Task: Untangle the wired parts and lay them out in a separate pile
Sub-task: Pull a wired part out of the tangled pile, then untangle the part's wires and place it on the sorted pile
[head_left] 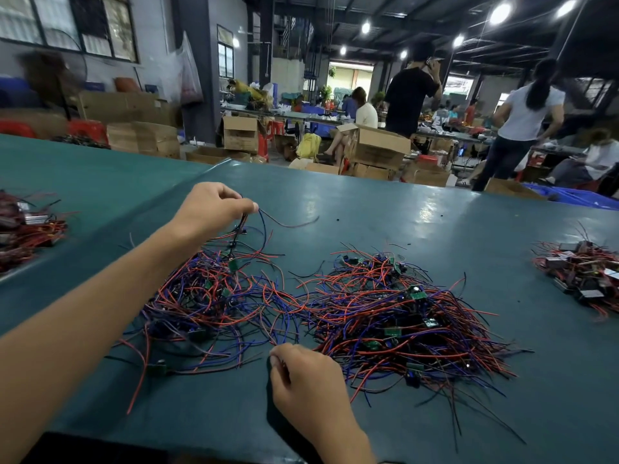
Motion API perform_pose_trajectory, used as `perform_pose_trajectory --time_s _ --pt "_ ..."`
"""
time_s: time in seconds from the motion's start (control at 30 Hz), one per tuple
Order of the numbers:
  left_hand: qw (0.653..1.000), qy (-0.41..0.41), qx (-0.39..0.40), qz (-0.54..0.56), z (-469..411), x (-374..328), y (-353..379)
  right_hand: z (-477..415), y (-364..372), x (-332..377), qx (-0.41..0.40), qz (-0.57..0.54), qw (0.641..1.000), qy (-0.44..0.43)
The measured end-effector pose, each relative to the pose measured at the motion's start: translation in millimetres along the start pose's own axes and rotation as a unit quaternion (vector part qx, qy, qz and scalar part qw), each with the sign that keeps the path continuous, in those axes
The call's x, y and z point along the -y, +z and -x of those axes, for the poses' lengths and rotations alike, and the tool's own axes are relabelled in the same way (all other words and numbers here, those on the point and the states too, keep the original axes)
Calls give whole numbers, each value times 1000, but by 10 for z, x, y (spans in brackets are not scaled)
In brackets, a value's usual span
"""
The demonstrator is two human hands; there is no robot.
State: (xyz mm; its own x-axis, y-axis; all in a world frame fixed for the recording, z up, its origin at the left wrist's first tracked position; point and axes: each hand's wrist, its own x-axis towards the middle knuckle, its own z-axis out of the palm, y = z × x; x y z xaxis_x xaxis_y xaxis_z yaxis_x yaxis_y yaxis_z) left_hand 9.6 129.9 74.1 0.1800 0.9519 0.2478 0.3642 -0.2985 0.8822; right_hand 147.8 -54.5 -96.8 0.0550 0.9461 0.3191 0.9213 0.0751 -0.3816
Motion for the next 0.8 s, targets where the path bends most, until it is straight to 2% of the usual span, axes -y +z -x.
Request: perform_pose_trajectory --time_s 0.1,0.17,0.27,0.4,0.5,0.6,0.7,0.8 --pt "987 -56 25 148 -16 -19 31 -3 -4 5 3 5 1000 0" --pt "978 -78 37 188 -26 -26 44 -3 -3 4 5 5 1000 2" --pt "990 -62 21 121 -23 -51 71 -3 -1 2 3 6 1000 1" --pt "990 -47 33 131 -46 -93 83 -5 1 2 -2 8 1000 0" --pt "997 -16 69 -7 -75 -101 97 -6 -6 8 -6 1 1000 -1" --pt "992 20 94 -78 -89 -48 129 1 -12 14 -15 -15 1000 -3" --pt "988 93 19 -124 -77 -6 179 8 -1 15 -24 -16 1000 -7" --pt "980 169 -84 -67 -24 -3 243 4 8 16 -21 -6 1000 -10"
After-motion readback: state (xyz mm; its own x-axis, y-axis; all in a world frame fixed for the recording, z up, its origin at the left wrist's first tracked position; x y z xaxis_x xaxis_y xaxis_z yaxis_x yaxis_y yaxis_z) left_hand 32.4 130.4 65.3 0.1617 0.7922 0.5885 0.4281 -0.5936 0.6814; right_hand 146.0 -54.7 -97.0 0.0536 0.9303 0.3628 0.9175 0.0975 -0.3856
